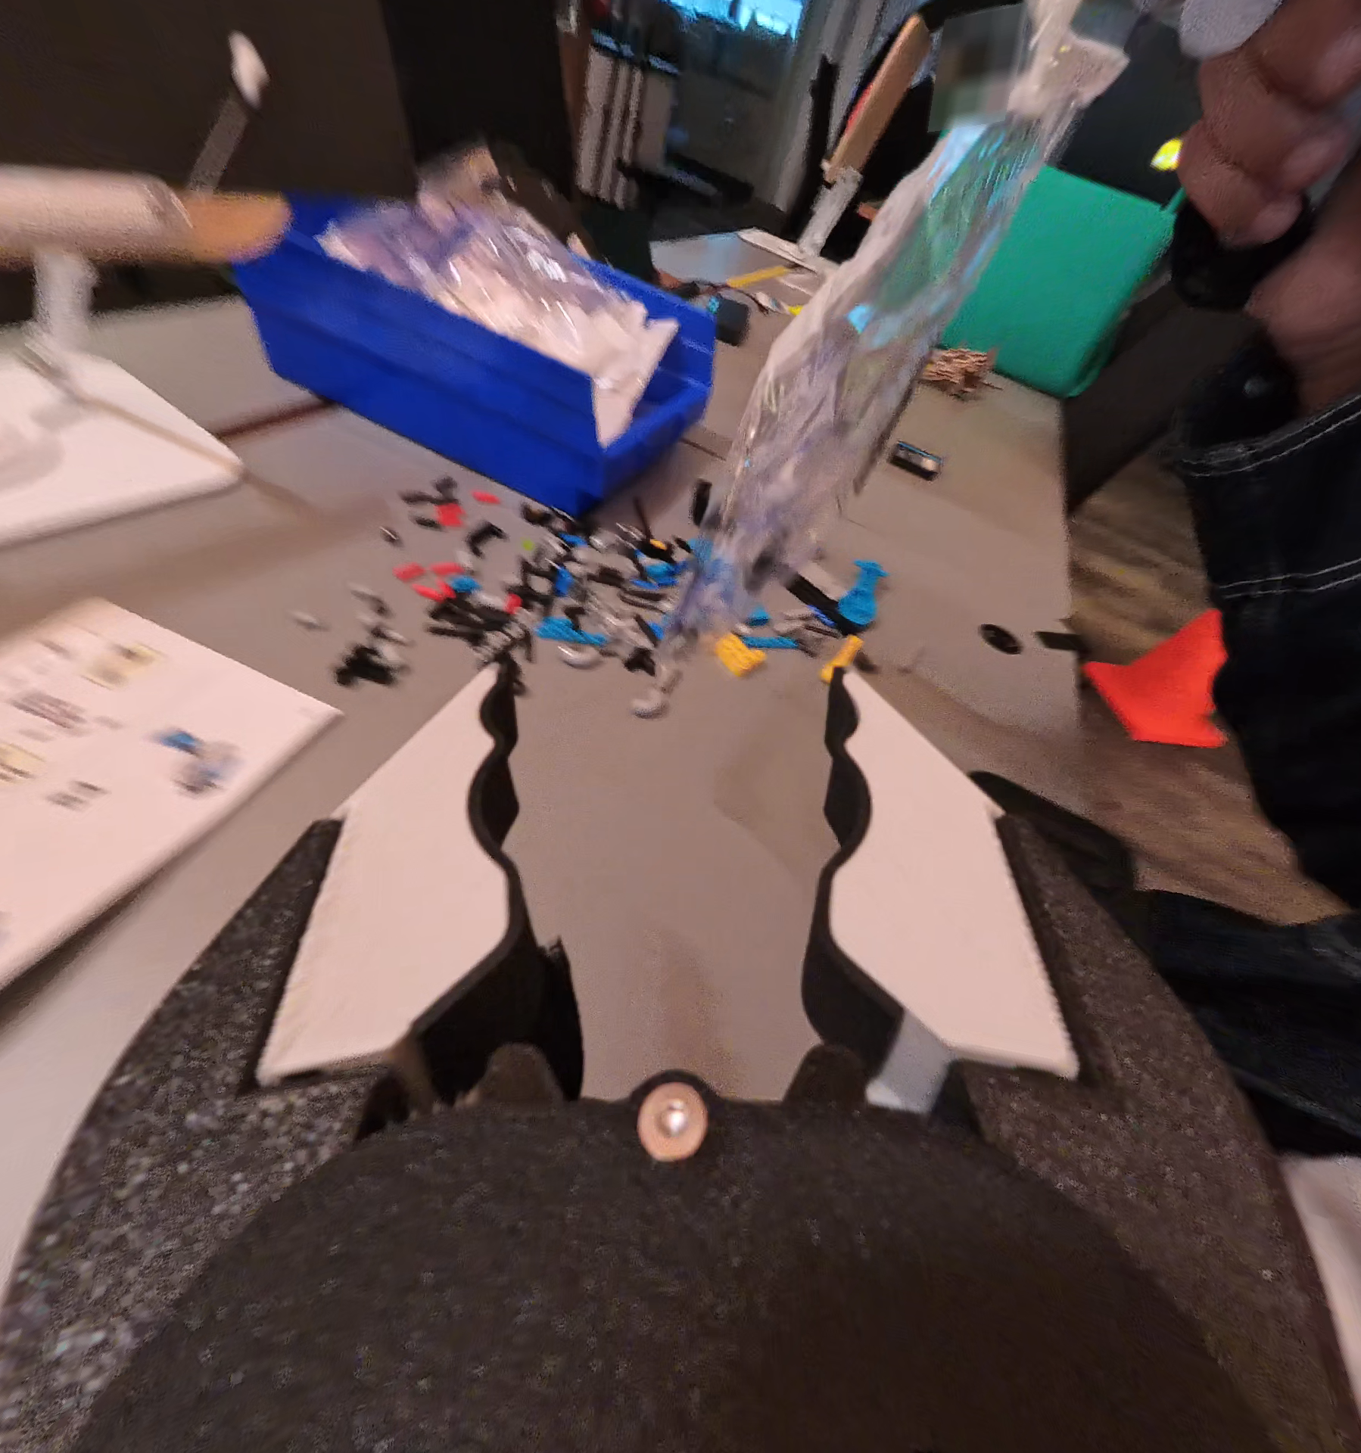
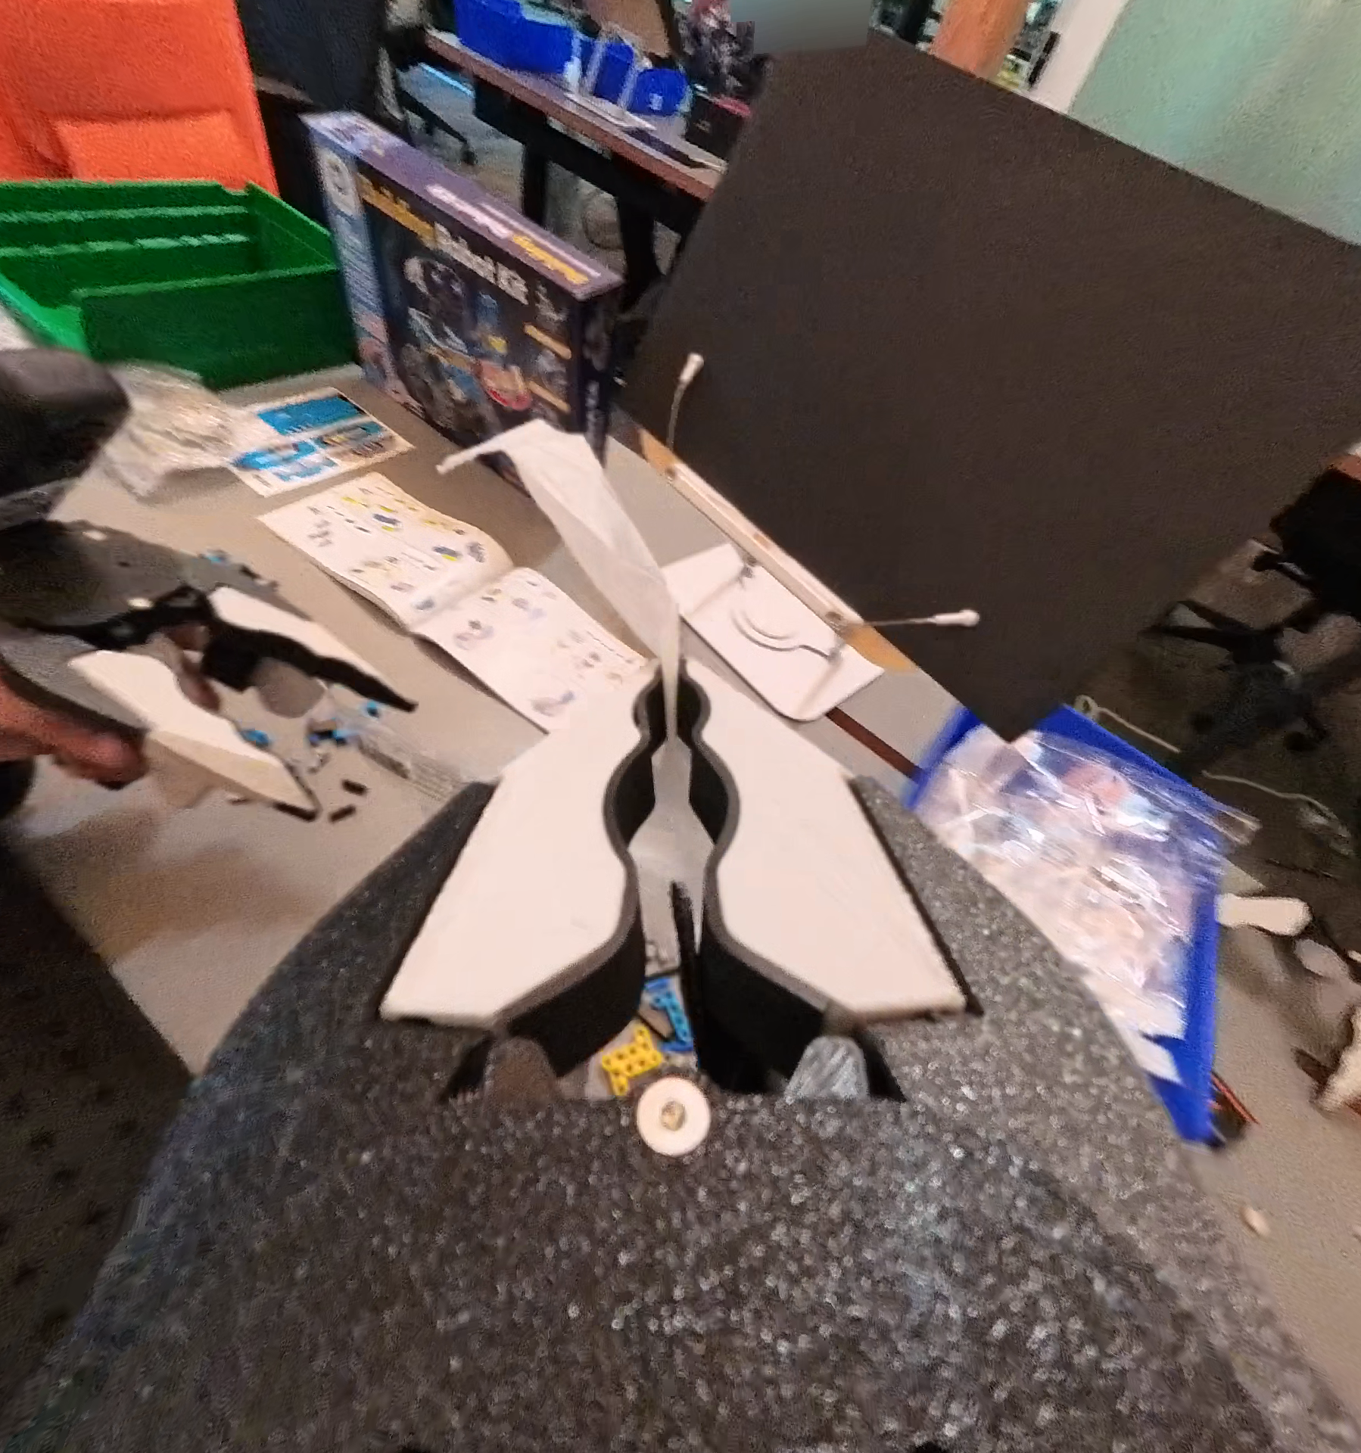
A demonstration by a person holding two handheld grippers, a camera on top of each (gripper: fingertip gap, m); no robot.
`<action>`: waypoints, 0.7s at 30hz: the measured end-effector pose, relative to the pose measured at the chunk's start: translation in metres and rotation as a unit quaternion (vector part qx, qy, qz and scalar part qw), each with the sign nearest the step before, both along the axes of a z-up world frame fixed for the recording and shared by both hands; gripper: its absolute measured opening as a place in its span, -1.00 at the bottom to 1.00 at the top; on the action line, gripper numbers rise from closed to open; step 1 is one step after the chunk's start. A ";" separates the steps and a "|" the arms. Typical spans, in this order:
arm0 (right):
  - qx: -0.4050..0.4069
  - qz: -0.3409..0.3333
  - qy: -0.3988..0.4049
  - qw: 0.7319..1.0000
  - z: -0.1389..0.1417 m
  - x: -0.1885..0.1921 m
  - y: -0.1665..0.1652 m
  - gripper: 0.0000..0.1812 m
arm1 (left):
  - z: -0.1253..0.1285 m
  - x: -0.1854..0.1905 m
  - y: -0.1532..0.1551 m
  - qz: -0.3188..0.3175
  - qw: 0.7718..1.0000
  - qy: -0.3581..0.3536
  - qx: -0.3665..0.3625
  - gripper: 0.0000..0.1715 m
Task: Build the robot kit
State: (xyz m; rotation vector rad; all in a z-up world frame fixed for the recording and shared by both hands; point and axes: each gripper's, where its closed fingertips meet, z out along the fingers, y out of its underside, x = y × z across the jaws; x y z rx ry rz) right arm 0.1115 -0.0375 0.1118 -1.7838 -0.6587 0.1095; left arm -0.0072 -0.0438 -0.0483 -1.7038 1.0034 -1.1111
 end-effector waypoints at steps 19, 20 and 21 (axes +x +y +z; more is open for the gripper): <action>-0.133 0.075 0.266 0.952 -0.041 -0.020 0.027 -0.99 | 0.046 -0.008 -0.001 -0.093 0.994 -0.044 0.036 -1.00; -0.145 0.087 0.270 0.948 -0.045 -0.020 0.026 -0.96 | 0.048 -0.011 0.000 -0.105 0.993 -0.046 0.019 -1.00; -0.148 0.101 0.270 0.946 -0.046 -0.021 0.023 -0.91 | 0.051 -0.013 -0.001 -0.116 0.992 -0.050 0.002 -1.00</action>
